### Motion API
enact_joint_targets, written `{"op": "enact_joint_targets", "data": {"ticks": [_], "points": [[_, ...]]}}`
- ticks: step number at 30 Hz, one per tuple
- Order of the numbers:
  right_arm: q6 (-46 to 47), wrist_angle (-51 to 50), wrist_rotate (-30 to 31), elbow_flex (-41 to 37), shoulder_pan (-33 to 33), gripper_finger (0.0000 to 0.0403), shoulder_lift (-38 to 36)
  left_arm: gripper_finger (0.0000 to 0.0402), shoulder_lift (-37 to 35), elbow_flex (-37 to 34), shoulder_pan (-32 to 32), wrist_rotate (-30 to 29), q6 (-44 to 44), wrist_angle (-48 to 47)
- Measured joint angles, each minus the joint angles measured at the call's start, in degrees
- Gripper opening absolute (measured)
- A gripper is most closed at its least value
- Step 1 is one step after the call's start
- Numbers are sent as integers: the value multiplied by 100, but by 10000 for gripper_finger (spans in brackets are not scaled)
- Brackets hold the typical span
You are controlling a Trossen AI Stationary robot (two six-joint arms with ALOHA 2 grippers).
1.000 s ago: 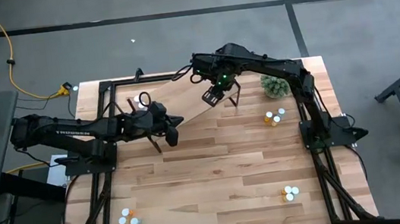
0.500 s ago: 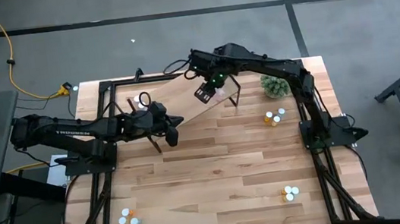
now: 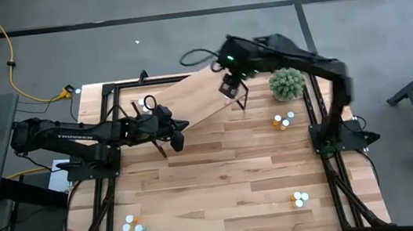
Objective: Pick and place medicine bottles onto shelf by color
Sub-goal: Put the pink pill bottle on the shelf aligned with the other pink pill bottles
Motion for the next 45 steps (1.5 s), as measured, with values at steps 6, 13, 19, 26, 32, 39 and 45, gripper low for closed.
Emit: {"op": "enact_joint_targets", "data": {"ticks": [6, 13, 19, 26, 32, 39, 45], "points": [[965, 2507, -75, -4003, 796, 179, -2555, 0, -4, 0, 0, 0, 0, 43], [622, 6612, 1112, -7041, 1666, 179, -3778, 0, -4, 0, 0, -1, 26, 102], [68, 8165, 2453, -7799, 1624, 179, -3231, 0, -33, 0, 0, 1, 312, 759], [209, 8257, 2016, -7694, 1350, 179, -2504, 0, -370, 0, 24, 497, 934, 1783], [241, 8362, 2069, -7564, 1236, 179, -2045, 0, -1235, 0, 17, 817, 1239, 2065], [253, 8715, 2151, -7561, 1074, 179, -1874, 0, -2143, 0, 15, 765, 1559, 1998], [255, 8852, 1663, -7561, 836, 179, -1874, 0, -2380, 0, 15, 765, 1657, 1958]]}}
